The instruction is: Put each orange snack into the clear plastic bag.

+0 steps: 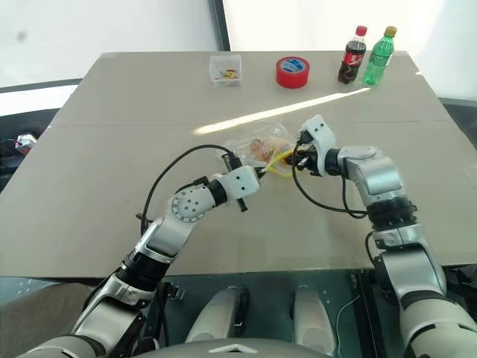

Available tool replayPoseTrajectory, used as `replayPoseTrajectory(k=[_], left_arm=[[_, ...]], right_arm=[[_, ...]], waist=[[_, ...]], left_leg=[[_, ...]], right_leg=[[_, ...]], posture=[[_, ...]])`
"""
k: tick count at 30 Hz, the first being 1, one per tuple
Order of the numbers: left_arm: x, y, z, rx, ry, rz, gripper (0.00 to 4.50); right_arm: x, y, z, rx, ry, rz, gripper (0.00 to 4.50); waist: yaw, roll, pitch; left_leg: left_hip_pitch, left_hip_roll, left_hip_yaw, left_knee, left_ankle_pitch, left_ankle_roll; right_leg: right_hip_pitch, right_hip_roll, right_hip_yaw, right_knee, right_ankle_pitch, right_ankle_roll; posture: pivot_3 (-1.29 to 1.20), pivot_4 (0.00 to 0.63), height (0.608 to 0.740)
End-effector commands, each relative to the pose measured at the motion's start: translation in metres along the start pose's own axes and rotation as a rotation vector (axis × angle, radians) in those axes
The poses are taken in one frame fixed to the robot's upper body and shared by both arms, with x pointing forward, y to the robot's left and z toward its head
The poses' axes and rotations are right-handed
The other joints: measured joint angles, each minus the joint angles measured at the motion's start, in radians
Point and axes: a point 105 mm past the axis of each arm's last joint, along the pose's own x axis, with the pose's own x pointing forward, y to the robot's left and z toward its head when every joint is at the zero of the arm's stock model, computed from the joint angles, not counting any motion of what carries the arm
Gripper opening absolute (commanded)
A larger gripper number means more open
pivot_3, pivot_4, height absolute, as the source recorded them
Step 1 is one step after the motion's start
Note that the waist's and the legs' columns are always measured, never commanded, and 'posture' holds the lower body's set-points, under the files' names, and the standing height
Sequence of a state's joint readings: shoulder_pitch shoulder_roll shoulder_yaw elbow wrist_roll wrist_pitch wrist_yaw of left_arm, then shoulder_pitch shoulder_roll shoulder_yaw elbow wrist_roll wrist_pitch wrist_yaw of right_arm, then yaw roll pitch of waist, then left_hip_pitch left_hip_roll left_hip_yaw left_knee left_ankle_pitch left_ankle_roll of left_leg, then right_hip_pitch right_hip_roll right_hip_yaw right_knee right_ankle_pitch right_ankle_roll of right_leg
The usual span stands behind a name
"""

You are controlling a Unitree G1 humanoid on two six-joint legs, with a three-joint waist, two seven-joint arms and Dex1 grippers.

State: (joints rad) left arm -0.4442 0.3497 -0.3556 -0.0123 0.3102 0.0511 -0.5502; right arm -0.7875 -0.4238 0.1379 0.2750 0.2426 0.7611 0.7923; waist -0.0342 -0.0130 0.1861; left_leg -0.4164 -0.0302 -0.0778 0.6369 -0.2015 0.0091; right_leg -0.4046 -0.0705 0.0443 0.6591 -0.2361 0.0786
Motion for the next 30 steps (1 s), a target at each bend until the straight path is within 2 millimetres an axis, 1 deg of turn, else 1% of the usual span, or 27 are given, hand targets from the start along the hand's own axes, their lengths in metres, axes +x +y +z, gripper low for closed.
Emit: replayPoseTrajectory(k=[1,4,7,8,9,12,14,18,20,22,24,26,28,30], left_arm=[[-0.002,0.001,0.010,0.021,-0.051,-0.007,0.00],[-0.002,-0.001,0.010,0.024,-0.055,-0.015,0.00],[-0.002,0.000,0.009,0.018,-0.050,-0.007,0.00],[-0.002,0.001,0.007,0.014,-0.043,0.001,0.00],[-0.002,0.003,0.005,0.004,-0.031,0.013,0.00],[-0.003,0.006,-0.001,-0.039,-0.013,0.039,0.00],[-0.005,0.006,-0.002,-0.066,-0.010,0.049,0.00],[-0.008,0.010,-0.009,-0.110,0.022,0.086,0.00],[-0.009,0.012,-0.012,-0.123,0.039,0.102,0.00],[-0.011,0.014,-0.015,-0.125,0.048,0.109,0.00],[-0.012,0.015,-0.015,-0.132,0.046,0.114,0.00],[-0.010,0.014,-0.011,-0.132,0.028,0.108,0.00],[-0.008,0.012,-0.007,-0.131,0.009,0.098,0.00],[-0.007,0.010,-0.004,-0.126,-0.002,0.091,0.00]], right_arm=[[-0.001,-0.009,0.019,-0.026,-0.075,-0.075,0.45],[0.005,-0.015,0.021,-0.133,-0.088,-0.150,0.45],[0.006,-0.013,0.023,-0.194,-0.122,-0.154,1.44],[0.005,-0.011,0.025,-0.204,-0.135,-0.146,2.00],[0.003,-0.006,0.023,-0.211,-0.125,-0.115,2.18],[-0.010,0.009,0.018,-0.219,-0.117,-0.006,2.18],[-0.023,0.012,0.016,-0.199,-0.132,0.025,2.18],[-0.053,0.015,0.002,-0.205,-0.118,0.111,2.18],[-0.064,0.008,-0.001,-0.197,-0.118,0.091,2.18],[-0.070,-0.005,0.002,-0.193,-0.135,0.025,2.18],[-0.066,-0.012,0.004,-0.193,-0.132,-0.026,2.18],[-0.057,-0.008,0.008,-0.187,-0.136,-0.018,2.18],[-0.042,-0.003,0.008,-0.160,-0.132,-0.003,2.18],[-0.027,-0.005,0.006,-0.132,-0.119,-0.030,2.18]], waist=[[-0.001,0.000,0.000],[-0.003,0.000,0.000],[-0.003,0.000,0.000],[-0.004,0.000,0.000],[-0.004,0.000,0.000],[-0.001,0.000,0.000],[-0.002,0.000,0.000],[0.001,0.000,0.000],[-0.002,0.000,0.000],[-0.005,0.000,0.000],[-0.008,0.000,0.000],[-0.008,0.000,0.000],[-0.007,0.000,0.000],[-0.006,0.000,0.000]], left_leg=[[0.000,0.000,0.000,0.000,0.000,0.000],[0.000,0.000,0.001,0.000,0.000,0.000],[0.000,0.000,0.002,0.000,0.000,0.000],[0.000,0.000,0.002,0.000,0.000,0.000],[0.000,0.000,0.002,0.000,0.000,0.000],[0.000,0.000,0.002,0.000,0.000,0.000],[0.000,0.000,0.001,0.000,0.000,0.000],[0.000,0.000,0.001,0.000,0.000,0.000],[0.000,0.000,0.001,0.000,0.000,0.000],[0.000,0.000,0.001,0.000,0.000,0.000],[0.001,0.001,0.001,0.000,0.000,0.000],[0.001,0.001,0.002,0.000,0.000,0.000],[0.001,0.001,0.002,0.000,0.000,0.000],[0.001,0.001,0.002,0.000,0.000,0.000]], right_leg=[[0.000,0.000,0.000,0.000,0.000,0.000],[0.000,0.000,0.000,0.000,0.000,0.000],[0.000,0.000,0.000,0.000,0.000,0.000],[0.000,0.000,0.000,0.000,0.000,0.000],[0.000,0.000,0.000,0.000,0.000,0.000],[0.000,0.000,0.000,0.000,0.000,0.000],[0.000,0.000,0.000,0.000,0.000,0.000],[0.000,0.000,0.000,0.000,0.000,0.000],[0.000,0.000,-0.001,0.000,0.000,0.000],[0.000,0.000,0.000,0.000,0.000,0.000],[0.000,0.000,0.000,0.001,0.000,0.000],[0.000,0.001,0.000,0.001,0.000,0.000],[0.000,0.001,0.000,0.001,0.000,0.000],[0.000,0.000,0.000,0.001,0.000,0.000]], posture=[[0.00,0.150,0.740],[0.00,0.150,0.740],[0.00,0.150,0.740],[0.00,0.150,0.740],[0.00,0.150,0.740],[0.00,0.150,0.740],[0.00,0.150,0.740],[0.00,0.150,0.740],[0.00,0.150,0.740],[0.00,0.150,0.740],[0.00,0.150,0.740],[0.00,0.150,0.740],[0.00,0.150,0.740],[0.00,0.150,0.740]])
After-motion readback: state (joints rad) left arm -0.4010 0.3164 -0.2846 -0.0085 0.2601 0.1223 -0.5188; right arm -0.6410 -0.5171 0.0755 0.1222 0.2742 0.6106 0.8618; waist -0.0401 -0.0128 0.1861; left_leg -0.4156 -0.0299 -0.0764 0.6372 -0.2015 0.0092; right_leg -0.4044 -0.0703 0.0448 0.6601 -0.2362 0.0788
